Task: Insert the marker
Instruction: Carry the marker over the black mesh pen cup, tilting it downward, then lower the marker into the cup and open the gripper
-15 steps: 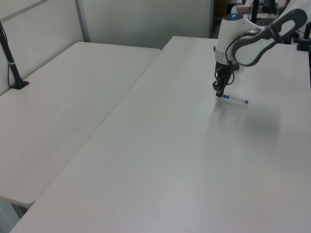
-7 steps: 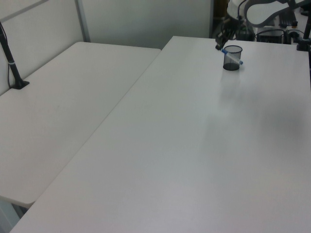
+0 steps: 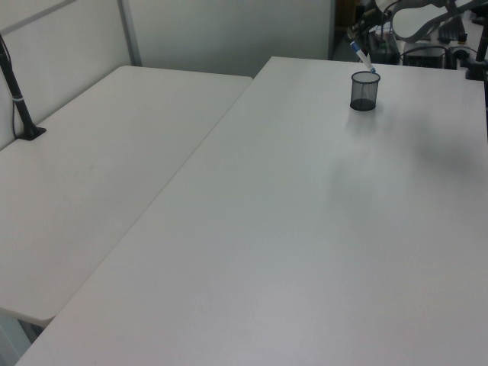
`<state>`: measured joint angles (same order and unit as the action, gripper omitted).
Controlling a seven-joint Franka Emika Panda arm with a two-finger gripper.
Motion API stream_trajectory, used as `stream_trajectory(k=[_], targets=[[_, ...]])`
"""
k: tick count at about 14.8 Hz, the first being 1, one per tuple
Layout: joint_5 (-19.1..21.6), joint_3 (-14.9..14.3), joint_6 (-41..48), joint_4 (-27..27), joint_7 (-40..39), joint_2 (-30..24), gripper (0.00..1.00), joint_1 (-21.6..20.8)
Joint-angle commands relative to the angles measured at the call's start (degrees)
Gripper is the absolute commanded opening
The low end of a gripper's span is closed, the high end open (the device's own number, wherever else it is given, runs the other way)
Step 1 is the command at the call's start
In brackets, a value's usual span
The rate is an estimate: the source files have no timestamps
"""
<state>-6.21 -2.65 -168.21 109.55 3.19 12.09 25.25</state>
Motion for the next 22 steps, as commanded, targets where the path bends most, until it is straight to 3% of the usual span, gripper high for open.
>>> stream_trajectory(k=[1, 6, 9, 12, 18, 19, 21, 22], targets=[[1.8, 0.5, -1.2, -9.1, -1.1, 6.5, 0.00, 2.7], [1.3, 0.4, -13.4, -8.0, -1.4, 12.2, 0.00, 3.1], [0.8, 0.6, -13.7, -5.3, -1.9, 11.6, 0.00, 2.8], [0.5, 0.6, -13.7, 0.6, -7.8, 8.8, 0.00, 3.2], [0.4, 0.6, -16.1, 3.8, -10.2, 8.1, 0.01, 3.5], [0.5, 0.6, -16.1, 3.9, -10.0, 8.0, 0.05, 3.6], [0.8, 0.6, -15.9, 3.9, -9.8, 7.1, 0.26, 4.4], [1.0, 0.7, -15.8, 3.8, -9.5, 6.8, 0.57, 4.5]])
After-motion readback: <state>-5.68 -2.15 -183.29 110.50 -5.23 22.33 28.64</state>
